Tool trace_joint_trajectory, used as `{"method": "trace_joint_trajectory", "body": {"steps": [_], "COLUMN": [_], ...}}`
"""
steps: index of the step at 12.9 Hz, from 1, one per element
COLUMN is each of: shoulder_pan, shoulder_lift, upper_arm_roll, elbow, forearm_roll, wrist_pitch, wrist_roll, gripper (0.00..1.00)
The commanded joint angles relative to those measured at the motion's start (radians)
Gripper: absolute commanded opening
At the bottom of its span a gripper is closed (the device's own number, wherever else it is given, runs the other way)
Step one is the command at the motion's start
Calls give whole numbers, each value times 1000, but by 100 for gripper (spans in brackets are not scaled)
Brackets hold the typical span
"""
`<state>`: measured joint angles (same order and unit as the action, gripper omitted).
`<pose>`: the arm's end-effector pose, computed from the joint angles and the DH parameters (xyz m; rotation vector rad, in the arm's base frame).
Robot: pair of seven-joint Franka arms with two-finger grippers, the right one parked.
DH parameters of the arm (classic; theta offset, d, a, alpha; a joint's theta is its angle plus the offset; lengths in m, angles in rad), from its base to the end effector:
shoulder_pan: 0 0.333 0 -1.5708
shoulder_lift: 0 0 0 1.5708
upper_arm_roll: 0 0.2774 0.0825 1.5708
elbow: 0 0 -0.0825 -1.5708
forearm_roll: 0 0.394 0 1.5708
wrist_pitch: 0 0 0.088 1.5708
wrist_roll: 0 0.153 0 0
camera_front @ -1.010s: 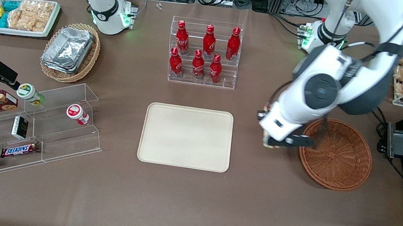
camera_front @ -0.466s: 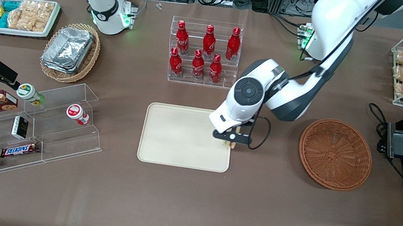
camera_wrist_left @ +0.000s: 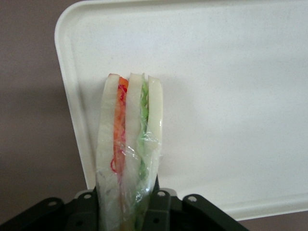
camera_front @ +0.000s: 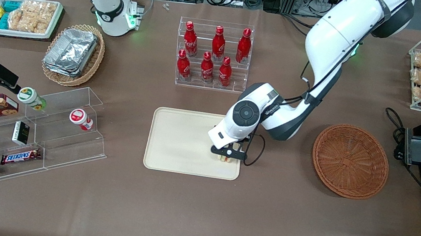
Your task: Place sandwich from basket to tray
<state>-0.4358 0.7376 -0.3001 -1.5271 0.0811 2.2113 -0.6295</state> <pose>0.5240 -0.4459 0.1550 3.0419 -0.1276 -0.1557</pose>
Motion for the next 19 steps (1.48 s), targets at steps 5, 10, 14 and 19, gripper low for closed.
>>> {"method": "trace_joint_trajectory", "body": {"steps": [5, 10, 14, 19], "shoulder_pan": [6, 132, 303, 479], "shoulder_lift": [-38, -282, -412, -492], "upper_arm_roll": [13, 10, 10, 10], "elbow": [22, 28, 33, 38], "forearm_roll": [16, 12, -4, 12], "wrist_pitch": [-25, -375, -548, -696], "wrist_roll": [-61, 51, 211, 215], "gripper": [100, 100, 100, 100]}}
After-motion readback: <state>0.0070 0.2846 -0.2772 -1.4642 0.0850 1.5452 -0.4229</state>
